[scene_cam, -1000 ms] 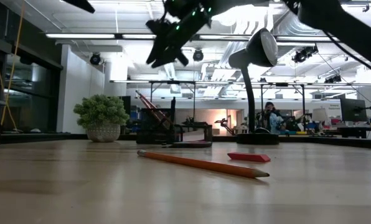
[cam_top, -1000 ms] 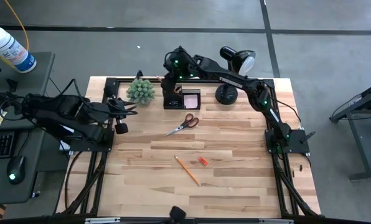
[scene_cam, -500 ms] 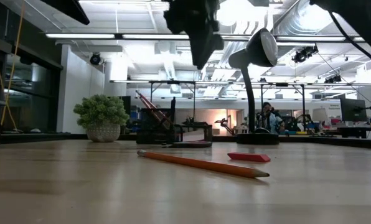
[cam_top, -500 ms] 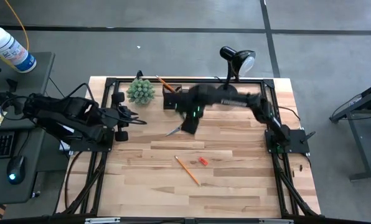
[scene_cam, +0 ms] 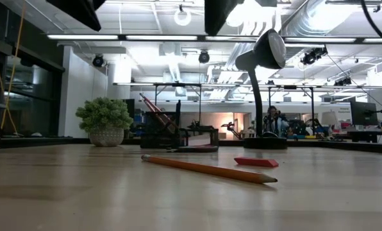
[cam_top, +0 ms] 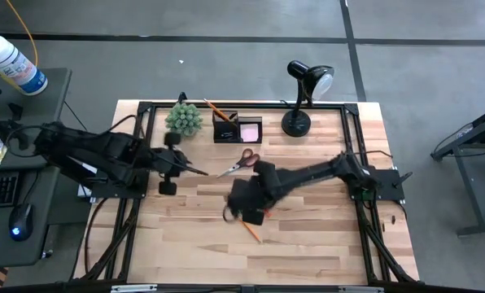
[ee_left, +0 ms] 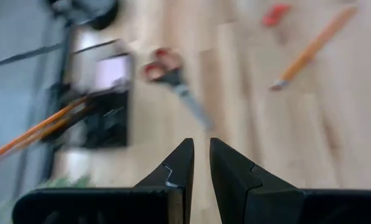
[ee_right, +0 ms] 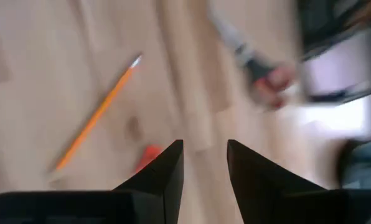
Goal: Pick and place office supplies into organizer
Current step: Put the orange eraser into the black desk organizer
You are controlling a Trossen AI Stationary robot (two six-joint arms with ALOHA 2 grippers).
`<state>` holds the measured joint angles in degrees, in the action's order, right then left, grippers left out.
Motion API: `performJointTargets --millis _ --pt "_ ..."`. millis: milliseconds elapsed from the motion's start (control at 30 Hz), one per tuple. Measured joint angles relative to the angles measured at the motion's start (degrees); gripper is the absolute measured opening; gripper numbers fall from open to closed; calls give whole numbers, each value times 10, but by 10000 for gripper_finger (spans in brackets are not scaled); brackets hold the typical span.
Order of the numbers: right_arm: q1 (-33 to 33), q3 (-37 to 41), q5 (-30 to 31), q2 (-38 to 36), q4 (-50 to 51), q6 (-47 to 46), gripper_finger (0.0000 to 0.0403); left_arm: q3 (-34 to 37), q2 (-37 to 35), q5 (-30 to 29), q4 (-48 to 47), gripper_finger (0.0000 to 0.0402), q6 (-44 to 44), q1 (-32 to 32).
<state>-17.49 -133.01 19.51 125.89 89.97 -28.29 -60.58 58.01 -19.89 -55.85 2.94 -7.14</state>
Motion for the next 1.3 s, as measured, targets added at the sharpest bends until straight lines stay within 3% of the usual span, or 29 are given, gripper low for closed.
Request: performJointTargets --millis 100,167,500,633,733,933,1100,1300 --pt "-41 13 126 0 1 -16 116 0 25 69 42 42 18 0" --pt "-62 24 172 0 -1 -29 116 0 38 97 64 42 16 0" --pt "-80 197 170 -21 0 -163 117 0 58 126 216 42 -64 0" --pt "-69 291 125 -57 -31 -250 117 0 58 147 325 42 -72 -3" --pt "-73 364 72 -89 -116 -257 117 0 58 170 386 42 -57 -21" --pt "-69 489 -45 -138 -302 -265 116 0 58 169 414 42 -34 -73" --pt "-41 520 -145 -140 -374 -259 116 0 64 139 410 42 -19 -100" --pt "2 506 -206 -141 -405 -230 122 0 66 134 411 42 -18 -101"
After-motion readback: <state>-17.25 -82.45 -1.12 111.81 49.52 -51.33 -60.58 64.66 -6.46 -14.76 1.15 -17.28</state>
